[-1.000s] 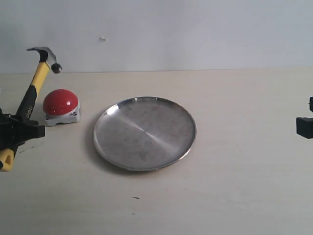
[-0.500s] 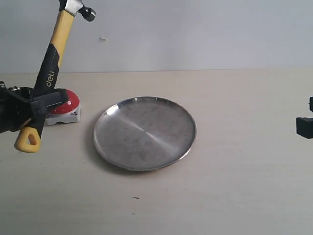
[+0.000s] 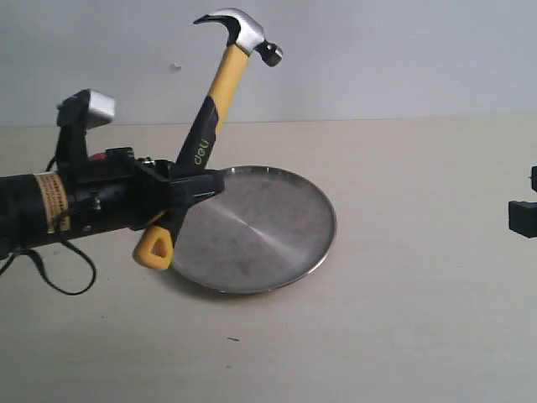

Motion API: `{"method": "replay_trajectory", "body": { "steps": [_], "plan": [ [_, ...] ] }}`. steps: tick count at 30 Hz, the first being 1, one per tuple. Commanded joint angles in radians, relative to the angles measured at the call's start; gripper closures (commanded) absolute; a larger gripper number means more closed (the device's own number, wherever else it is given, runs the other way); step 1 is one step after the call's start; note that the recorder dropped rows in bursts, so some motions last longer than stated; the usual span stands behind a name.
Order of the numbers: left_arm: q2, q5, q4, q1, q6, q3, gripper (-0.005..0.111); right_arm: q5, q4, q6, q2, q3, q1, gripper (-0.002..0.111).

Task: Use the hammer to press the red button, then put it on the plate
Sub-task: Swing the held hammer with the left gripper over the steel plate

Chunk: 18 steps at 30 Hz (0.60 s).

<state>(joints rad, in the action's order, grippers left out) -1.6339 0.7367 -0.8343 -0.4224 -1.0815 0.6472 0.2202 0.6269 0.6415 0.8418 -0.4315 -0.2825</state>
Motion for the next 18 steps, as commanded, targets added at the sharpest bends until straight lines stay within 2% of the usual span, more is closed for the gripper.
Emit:
{"method": "replay_trajectory", "body": {
  "steps": [1, 10, 13, 18],
  "plan": [
    [-0.104, 0.026, 0.09, -0.028, -0.012, 0.085, 0.107, -0.009, 0.002, -0.001, -0.007, 0.005, 0.003, 0.108],
    [-0.308, 0.033, -0.038, -0.03, -0.222, 0.222, 0.107, -0.009, 0.002, -0.003, -0.007, 0.005, 0.003, 0.108],
    [-0.364, 0.08, -0.094, -0.03, -0.276, 0.26, 0.107, -0.009, 0.002, -0.003, -0.007, 0.005, 0.003, 0.108],
    [-0.428, 0.11, -0.1, -0.03, -0.377, 0.295, 0.107, -0.009, 0.002, -0.003, -0.007, 0.005, 0.003, 0.108]
  ]
}}
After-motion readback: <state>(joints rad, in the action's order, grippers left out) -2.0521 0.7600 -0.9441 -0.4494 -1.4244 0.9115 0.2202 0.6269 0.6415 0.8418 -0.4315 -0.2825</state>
